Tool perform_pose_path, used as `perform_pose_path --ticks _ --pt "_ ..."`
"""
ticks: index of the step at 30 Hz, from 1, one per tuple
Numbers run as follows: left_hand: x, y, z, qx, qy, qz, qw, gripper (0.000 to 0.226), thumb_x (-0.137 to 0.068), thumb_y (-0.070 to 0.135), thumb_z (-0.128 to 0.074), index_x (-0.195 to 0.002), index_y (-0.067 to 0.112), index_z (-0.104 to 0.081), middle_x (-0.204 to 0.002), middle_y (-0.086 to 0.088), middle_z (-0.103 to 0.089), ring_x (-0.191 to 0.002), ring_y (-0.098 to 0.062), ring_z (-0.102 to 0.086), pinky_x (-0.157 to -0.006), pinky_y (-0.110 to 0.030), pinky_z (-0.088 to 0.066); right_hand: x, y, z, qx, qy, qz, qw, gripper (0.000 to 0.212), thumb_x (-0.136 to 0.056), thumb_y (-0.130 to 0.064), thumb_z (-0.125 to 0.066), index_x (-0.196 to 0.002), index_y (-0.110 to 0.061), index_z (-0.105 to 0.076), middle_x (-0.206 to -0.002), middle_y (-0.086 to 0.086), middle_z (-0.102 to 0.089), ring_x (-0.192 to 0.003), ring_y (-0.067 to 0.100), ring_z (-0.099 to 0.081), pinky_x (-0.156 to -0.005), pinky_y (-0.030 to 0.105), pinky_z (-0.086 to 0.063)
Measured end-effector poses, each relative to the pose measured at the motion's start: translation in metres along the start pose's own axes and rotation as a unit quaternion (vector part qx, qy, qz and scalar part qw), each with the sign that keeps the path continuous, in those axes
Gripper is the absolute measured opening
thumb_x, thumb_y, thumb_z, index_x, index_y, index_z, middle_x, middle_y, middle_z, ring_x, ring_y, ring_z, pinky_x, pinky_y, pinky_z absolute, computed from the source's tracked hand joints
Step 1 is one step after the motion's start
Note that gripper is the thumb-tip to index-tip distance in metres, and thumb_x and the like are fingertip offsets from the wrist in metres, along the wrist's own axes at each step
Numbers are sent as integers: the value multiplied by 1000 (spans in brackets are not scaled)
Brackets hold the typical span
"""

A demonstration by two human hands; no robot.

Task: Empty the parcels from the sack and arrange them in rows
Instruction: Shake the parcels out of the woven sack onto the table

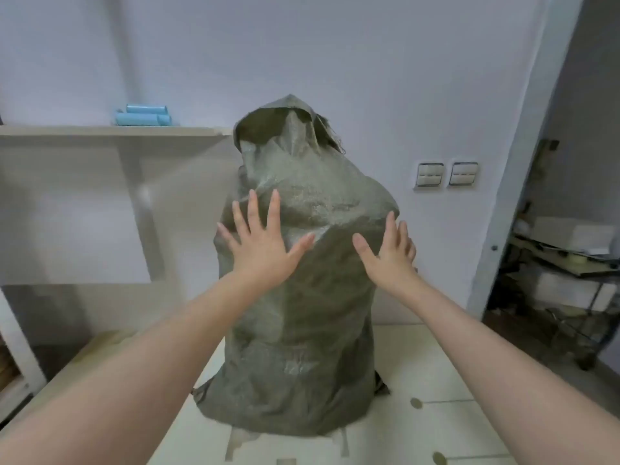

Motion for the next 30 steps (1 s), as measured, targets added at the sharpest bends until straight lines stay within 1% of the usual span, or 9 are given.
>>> perform_pose_path --ticks 7,11,14,15,18,22,26,27,30 --pt "-82 27 3 -18 95 -33 995 103 -78 87 -29 -155 31 10 -163 -15 14 -147 -40 20 -113 -67 12 -53 18 -15 -63 29 -54 996 91 -90 -70 -36 -155 -29 13 -164 5 16 -150 33 11 -118 59 -5" --pt "-123 40 8 -34 87 -12 996 106 -76 87 -34 -157 29 2 -163 -19 3 -148 -43 10 -112 -70 8 -76 22 -28 -93 66 -68 991 89 -91 -69 -35 -155 -30 13 -164 4 17 -150 35 10 -117 60 -6" --pt "-141 42 9 -39 60 12 997 109 -75 83 -48 -156 33 5 -164 -18 3 -148 -46 3 -111 -73 1 -86 24 -36 -124 86 -70 986 87 -93 -65 -36 -155 -28 11 -165 7 11 -150 37 5 -117 57 -7" --pt "-145 41 8 -35 50 19 998 111 -75 80 -53 -156 34 8 -164 -17 -1 -148 -46 -4 -111 -74 -3 -90 25 -38 -138 88 -73 984 87 -93 -65 -37 -156 -27 10 -165 9 8 -150 38 2 -119 55 -7" --pt "-151 35 6 -34 38 29 998 113 -77 72 -61 -156 30 8 -156 -15 -31 -139 -41 -37 -110 -74 -11 -99 31 -44 -190 82 -93 974 95 -89 -68 -42 -156 -27 11 -165 6 -4 -149 36 -12 -121 50 -16" --pt "-145 26 9 -40 49 19 998 93 -85 67 -55 -156 25 -13 -151 -10 -38 -130 -40 -47 -109 -70 -22 -104 38 -49 -338 71 -143 927 123 -68 -78 -58 -154 -27 12 -163 1 -14 -146 26 -26 -118 47 -29" --pt "-130 9 11 60 62 42 995 84 -81 65 -58 -149 23 -32 -143 -6 -45 -129 -36 -47 -104 -63 -37 -92 40 -65 -420 26 -261 869 126 -54 -84 -63 -152 -23 -13 -147 7 -44 -128 33 -50 -102 57 -46" --pt "-124 6 15 74 69 50 994 81 -81 65 -58 -147 23 -36 -141 -5 -46 -128 -34 -48 -103 -61 -38 -86 37 -67 -429 17 -273 861 120 -55 -83 -63 -150 -23 -20 -143 6 -46 -125 34 -52 -101 59 -46" --pt "-112 -8 23 124 73 69 987 71 -79 67 -56 -134 24 -50 -129 -3 -54 -119 -32 -54 -99 -57 -43 -72 31 -63 -453 42 -263 851 76 -82 -63 -63 -138 -20 -36 -128 4 -52 -118 33 -55 -97 61 -46"
Point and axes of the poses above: each hand's wrist, its own x-axis away from the middle knuckle, its own z-axis out of the back of the hand, y = z × x, the point moved 4 cm from there along -x, towards the middle knuckle
